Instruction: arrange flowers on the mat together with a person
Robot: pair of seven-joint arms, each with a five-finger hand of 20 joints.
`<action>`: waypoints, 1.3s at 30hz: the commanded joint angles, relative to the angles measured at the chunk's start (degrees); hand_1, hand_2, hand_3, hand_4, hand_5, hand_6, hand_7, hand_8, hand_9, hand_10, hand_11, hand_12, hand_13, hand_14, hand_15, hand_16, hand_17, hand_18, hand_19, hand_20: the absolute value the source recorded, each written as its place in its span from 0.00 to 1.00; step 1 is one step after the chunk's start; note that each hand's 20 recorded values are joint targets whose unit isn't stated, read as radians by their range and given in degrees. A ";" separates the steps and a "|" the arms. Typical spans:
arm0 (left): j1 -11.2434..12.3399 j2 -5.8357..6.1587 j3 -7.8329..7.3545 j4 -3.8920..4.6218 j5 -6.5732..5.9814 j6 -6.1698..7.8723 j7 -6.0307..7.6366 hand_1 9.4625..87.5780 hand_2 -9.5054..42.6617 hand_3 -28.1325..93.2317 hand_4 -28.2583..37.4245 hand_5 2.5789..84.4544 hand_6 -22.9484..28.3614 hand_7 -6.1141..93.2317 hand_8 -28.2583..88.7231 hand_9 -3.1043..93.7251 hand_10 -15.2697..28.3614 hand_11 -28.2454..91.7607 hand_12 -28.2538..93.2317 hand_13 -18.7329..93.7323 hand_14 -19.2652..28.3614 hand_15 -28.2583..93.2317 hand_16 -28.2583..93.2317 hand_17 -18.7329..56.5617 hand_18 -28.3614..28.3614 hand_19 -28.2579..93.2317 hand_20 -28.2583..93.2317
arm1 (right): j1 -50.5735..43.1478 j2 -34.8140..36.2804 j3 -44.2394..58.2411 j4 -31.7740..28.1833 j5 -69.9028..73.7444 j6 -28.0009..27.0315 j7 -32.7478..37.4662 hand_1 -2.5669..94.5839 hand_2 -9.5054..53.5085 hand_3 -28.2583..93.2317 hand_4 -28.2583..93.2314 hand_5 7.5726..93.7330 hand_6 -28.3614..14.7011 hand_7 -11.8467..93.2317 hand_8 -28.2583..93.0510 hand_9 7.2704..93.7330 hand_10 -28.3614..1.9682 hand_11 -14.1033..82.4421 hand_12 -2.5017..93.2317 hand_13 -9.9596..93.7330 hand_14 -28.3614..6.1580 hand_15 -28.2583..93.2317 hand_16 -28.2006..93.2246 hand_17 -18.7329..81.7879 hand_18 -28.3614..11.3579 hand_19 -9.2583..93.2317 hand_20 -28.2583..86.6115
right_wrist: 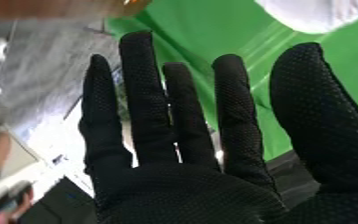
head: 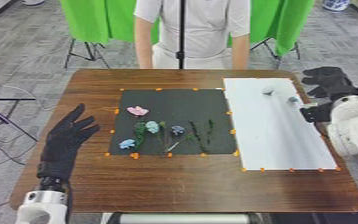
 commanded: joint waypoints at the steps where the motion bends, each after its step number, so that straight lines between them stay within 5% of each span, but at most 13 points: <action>1: -0.06 0.63 0.54 0.12 -1.09 1.01 0.94 0.17 0.23 0.89 0.00 0.41 0.52 0.17 0.17 0.41 0.74 0.42 0.31 0.40 0.94 0.62 0.18 0.14 0.96 0.64 0.40 | 9.10 -1.45 -5.63 6.37 -11.62 -7.93 3.27 0.37 0.08 0.90 0.03 0.46 0.77 0.29 0.12 0.43 0.53 0.25 0.18 0.57 0.44 0.58 0.33 0.36 0.08 0.68 0.42; 16: -1.68 0.46 0.78 0.81 -0.51 -0.37 -1.03 0.17 0.23 0.89 0.00 0.40 0.52 0.17 0.16 0.41 0.74 0.42 0.31 0.41 0.94 0.62 0.18 0.14 0.96 0.64 0.40 | 8.85 -4.91 -7.61 11.59 -23.95 -20.73 5.92 0.40 0.03 0.90 0.01 0.40 0.77 0.28 0.12 0.40 0.54 0.23 0.19 0.55 0.48 0.56 0.33 0.36 0.10 0.66 0.39; 26: -2.93 0.40 1.27 1.27 -0.09 -1.25 -2.14 0.18 0.23 0.89 0.01 0.40 0.52 0.17 0.17 0.41 0.74 0.43 0.31 0.40 0.94 0.62 0.18 0.14 0.96 0.64 0.40 | 11.57 -6.30 -12.48 13.39 -27.79 -20.49 8.88 0.41 0.02 0.90 0.00 0.37 0.79 0.29 0.12 0.40 0.54 0.24 0.19 0.56 0.50 0.56 0.34 0.37 0.11 0.66 0.38; 34: -3.72 0.85 1.93 1.56 -0.54 -1.29 -1.71 0.18 0.23 0.89 0.01 0.40 0.52 0.17 0.16 0.41 0.74 0.43 0.31 0.40 0.94 0.62 0.18 0.14 0.96 0.64 0.40 | 12.48 -7.83 -13.65 14.62 -31.56 -23.97 7.12 0.41 0.02 0.89 0.00 0.37 0.79 0.29 0.12 0.41 0.54 0.24 0.19 0.57 0.51 0.56 0.33 0.38 0.10 0.67 0.38; 39: -4.21 1.42 2.37 1.78 -0.95 -1.09 -0.86 0.18 0.23 0.89 0.01 0.41 0.52 0.17 0.16 0.41 0.74 0.43 0.31 0.40 0.94 0.62 0.18 0.14 0.96 0.64 0.40 | 12.61 -6.80 -17.37 15.27 -37.59 -22.27 4.28 0.43 0.01 0.88 0.00 0.47 0.84 0.31 0.11 0.48 0.58 0.26 0.18 0.61 0.52 0.56 0.33 0.40 0.11 0.68 0.37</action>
